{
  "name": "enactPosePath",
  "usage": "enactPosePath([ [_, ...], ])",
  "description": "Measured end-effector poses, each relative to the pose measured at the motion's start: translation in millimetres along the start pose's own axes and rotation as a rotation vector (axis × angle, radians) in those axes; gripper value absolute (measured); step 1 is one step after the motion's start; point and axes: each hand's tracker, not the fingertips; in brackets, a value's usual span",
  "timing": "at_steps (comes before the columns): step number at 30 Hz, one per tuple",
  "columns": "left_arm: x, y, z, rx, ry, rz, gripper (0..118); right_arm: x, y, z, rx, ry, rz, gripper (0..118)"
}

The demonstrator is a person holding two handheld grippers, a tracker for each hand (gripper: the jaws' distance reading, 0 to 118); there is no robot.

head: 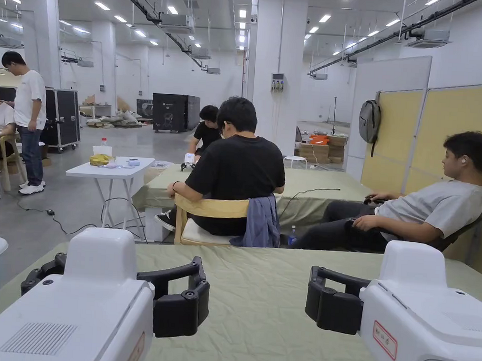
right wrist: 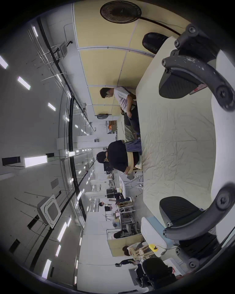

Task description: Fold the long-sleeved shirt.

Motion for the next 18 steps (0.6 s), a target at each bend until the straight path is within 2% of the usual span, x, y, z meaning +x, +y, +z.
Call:
enactPosePath([
  [5, -1.4, 0.4, -1.0, -0.006, -0.002, 0.009, 118, 1.1, 0.9, -2.4, -0.006, -0.008, -0.021, 118],
  [12, 1.3, -1.2, -2.8, -0.014, -0.015, -0.006, 118, 0.1, 0.1, -5.8, -0.024, -0.025, -0.012, 118],
  [18, 0.7, -1.4, -3.1, -0.018, -0.014, 0.001, 118, 5.0, -0.7, -9.7, -0.050, -0.030, -0.045, 118],
])
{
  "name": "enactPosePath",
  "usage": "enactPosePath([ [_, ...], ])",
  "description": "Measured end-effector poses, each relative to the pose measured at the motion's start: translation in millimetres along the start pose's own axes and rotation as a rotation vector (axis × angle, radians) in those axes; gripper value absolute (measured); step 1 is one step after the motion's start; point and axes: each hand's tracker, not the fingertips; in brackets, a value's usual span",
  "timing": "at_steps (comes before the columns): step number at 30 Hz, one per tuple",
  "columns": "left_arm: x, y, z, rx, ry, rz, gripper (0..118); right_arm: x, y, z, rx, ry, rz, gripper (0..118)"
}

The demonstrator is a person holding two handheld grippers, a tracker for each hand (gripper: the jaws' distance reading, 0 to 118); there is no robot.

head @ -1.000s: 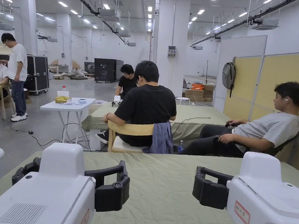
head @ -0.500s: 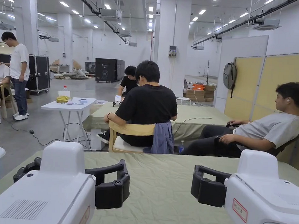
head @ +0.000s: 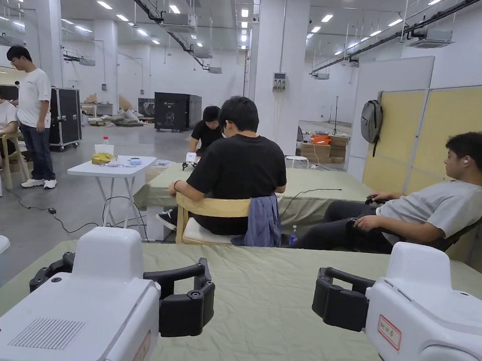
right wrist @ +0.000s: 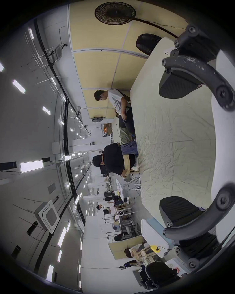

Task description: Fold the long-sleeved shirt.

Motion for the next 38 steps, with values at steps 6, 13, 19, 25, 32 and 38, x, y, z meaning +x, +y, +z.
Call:
enactPosePath([
  [6, -2, -1, -2, -0.021, 0.012, 0.008, 118, -3, -4, -5, -0.019, -0.042, 0.029, 118],
  [13, 0, -7, -7, -0.079, 0.016, -0.004, 118, -11, -8, -3, -0.034, -0.016, 0.052, 118],
  [19, -2, -7, -6, -0.084, 0.008, 0.016, 118, -17, -9, -2, -0.031, -0.008, 0.082, 118],
  [25, -2, -8, -5, -0.074, 0.001, 0.010, 118, -18, -12, -4, -0.045, -0.011, 0.085, 118],
  [32, -2, -9, -5, -0.077, -0.007, 0.017, 118, -15, -11, -7, -0.072, 0.011, 0.041, 118],
  [38, -2, -10, -6, -0.082, -0.009, 0.017, 118, -13, -12, -7, -0.060, -0.004, 0.050, 118],
])
